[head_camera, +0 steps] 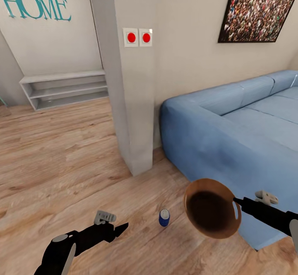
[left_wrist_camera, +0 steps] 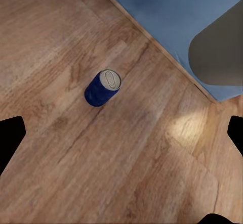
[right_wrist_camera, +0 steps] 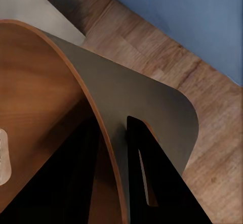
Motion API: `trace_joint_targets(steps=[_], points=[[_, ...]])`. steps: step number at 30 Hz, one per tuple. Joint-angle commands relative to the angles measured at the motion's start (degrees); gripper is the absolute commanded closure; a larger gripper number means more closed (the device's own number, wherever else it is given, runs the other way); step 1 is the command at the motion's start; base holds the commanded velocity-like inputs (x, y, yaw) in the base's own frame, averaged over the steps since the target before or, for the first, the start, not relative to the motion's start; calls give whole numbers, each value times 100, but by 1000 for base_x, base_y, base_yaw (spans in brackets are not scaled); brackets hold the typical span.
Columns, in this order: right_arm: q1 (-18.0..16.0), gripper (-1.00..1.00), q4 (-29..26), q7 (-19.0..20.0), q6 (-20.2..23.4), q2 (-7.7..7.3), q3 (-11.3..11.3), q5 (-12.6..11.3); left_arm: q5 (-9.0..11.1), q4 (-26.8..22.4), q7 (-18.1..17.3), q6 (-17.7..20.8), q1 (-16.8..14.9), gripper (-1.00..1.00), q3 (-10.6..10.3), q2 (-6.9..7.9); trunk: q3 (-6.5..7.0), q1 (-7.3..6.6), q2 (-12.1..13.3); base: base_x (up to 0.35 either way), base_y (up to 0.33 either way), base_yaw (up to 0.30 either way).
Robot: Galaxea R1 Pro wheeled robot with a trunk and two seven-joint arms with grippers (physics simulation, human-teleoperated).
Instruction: Put the three can of soda from the living room inside the tash can in the kitchen.
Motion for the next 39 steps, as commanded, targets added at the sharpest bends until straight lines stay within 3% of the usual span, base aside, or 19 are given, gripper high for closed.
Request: trace_joint_targets(steps=[1, 18, 39], points=[[-3, 100, -4, 8, 40, -1, 2, -192, -1, -12, -3, 3, 0, -100, 0, 0, 1, 0, 0, 2, 0, 0], [-1, 100, -3, 8, 39, 1, 5, -192, -77, 18, 9, -1, 0, -100, -9, 26, 1, 0, 0, 272, 0, 0], [-2, 100, -4, 2, 40, 2, 2, -192, -73, 15, -5, -3, 0, -100, -9, 35, 1, 0, 0, 13, 0, 0]])
